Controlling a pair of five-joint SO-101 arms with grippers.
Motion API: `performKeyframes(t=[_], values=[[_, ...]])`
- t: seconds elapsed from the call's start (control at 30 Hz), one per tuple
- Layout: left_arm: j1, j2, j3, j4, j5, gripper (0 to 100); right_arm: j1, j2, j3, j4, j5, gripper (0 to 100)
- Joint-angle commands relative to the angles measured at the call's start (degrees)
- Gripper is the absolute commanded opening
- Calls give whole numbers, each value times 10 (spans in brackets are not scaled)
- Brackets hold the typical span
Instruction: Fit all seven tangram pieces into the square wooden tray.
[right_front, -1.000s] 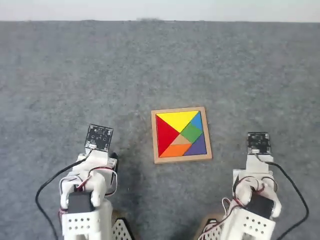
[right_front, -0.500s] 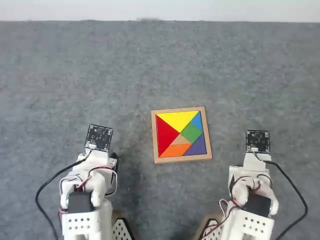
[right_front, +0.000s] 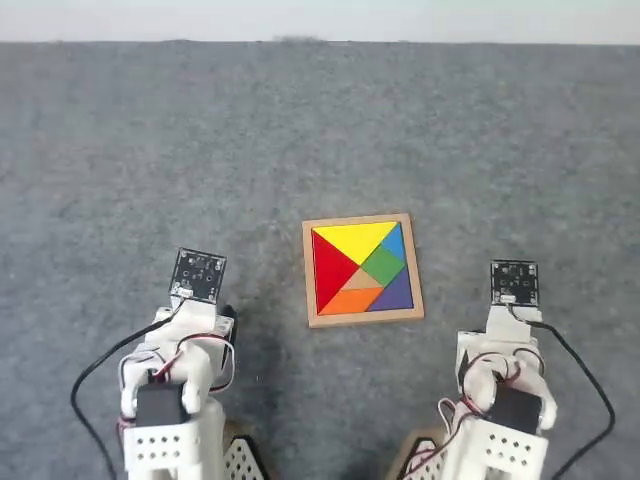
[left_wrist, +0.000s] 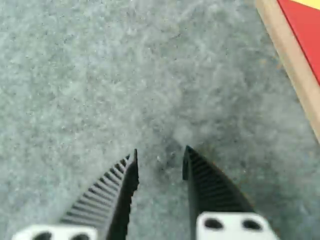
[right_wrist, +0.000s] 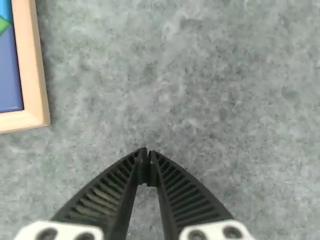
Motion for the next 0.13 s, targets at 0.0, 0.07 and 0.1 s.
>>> performKeyframes(t=[0.0,0.07,0.1], values=[[-4,-12,-5,3,6,143,-3,6,11,-14,-9,8],[-4,-12,-5,3,6,143,-3,6,11,-14,-9,8],[-4,-12,-5,3,6,143,-3,6,11,-14,-9,8]])
